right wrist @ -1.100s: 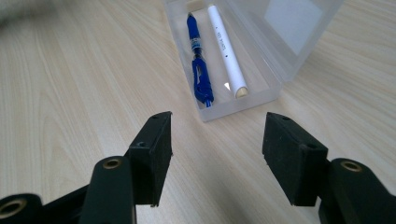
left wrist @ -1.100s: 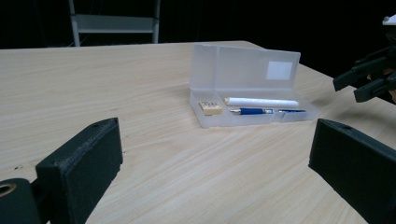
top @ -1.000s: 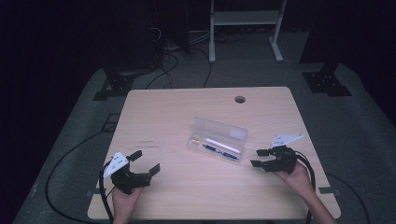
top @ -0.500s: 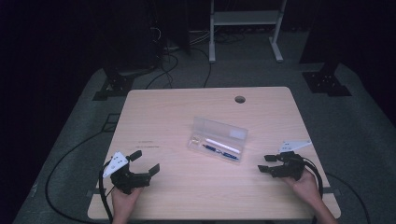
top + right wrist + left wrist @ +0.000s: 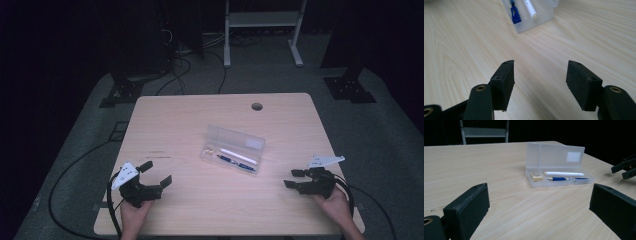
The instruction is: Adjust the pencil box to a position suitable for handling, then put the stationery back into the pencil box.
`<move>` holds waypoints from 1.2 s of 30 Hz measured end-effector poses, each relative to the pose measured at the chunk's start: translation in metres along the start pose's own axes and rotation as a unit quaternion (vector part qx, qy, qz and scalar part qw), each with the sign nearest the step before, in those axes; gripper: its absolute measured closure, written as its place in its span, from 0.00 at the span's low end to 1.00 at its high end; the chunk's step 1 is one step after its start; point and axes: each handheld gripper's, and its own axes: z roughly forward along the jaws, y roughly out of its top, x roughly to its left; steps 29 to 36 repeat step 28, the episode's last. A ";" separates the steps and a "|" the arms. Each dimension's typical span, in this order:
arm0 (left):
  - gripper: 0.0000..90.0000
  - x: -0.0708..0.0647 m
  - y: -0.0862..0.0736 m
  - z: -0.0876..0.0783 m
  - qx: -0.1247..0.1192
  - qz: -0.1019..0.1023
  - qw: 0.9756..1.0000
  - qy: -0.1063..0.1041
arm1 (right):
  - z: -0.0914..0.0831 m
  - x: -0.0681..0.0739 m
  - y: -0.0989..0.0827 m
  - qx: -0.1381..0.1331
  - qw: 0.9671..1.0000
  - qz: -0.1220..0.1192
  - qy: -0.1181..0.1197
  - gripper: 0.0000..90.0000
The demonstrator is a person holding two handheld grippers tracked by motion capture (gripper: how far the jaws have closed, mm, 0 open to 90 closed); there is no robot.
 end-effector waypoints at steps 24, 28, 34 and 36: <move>0.02 -0.001 0.000 0.000 0.001 0.000 1.000 0.000 | -0.023 -0.008 -0.025 -0.028 0.999 0.031 -0.018 0.41; 0.02 -0.001 0.000 0.000 0.001 0.002 1.000 0.001 | -0.027 -0.008 -0.028 -0.039 0.998 0.037 -0.021 0.40; 0.02 -0.001 0.000 0.000 0.001 0.002 1.000 0.001 | -0.027 -0.008 -0.028 -0.039 0.998 0.037 -0.021 0.40; 0.02 -0.001 0.000 0.000 0.001 0.002 1.000 0.001 | -0.027 -0.008 -0.028 -0.039 0.998 0.037 -0.021 0.40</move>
